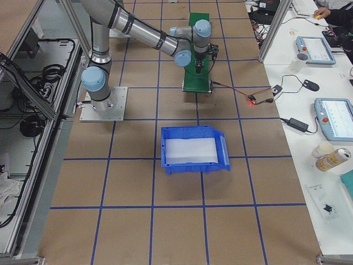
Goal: Move capacitor from left to right
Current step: 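Lower the right gripper onto the capacitor on the belt and grasp it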
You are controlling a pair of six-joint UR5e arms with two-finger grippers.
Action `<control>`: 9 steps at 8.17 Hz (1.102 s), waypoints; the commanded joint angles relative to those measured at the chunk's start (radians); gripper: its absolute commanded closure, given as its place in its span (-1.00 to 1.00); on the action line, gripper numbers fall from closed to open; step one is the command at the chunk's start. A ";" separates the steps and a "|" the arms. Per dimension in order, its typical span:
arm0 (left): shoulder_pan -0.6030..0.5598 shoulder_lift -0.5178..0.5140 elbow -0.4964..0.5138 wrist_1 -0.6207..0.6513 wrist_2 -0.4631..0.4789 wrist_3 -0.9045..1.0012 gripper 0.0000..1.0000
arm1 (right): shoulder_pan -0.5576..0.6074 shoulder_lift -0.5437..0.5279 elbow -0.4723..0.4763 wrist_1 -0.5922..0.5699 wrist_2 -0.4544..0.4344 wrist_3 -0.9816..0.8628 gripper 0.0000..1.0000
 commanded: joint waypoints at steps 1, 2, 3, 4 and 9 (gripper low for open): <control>0.000 0.000 0.000 -0.001 0.000 0.000 -1.00 | 0.000 0.005 0.000 0.001 -0.005 0.000 -0.99; 0.000 -0.002 0.000 0.000 0.000 0.000 -1.00 | 0.000 0.011 0.001 0.002 -0.009 -0.011 -0.99; 0.000 -0.002 0.000 -0.001 0.000 0.000 -1.00 | 0.000 0.014 0.002 0.022 -0.079 -0.017 -0.94; 0.000 -0.002 0.000 0.000 0.000 0.002 -1.00 | 0.000 0.021 0.002 0.055 -0.112 -0.034 -0.72; 0.000 -0.002 0.000 0.000 0.000 0.002 -1.00 | -0.026 0.012 -0.056 0.141 -0.213 -0.129 1.00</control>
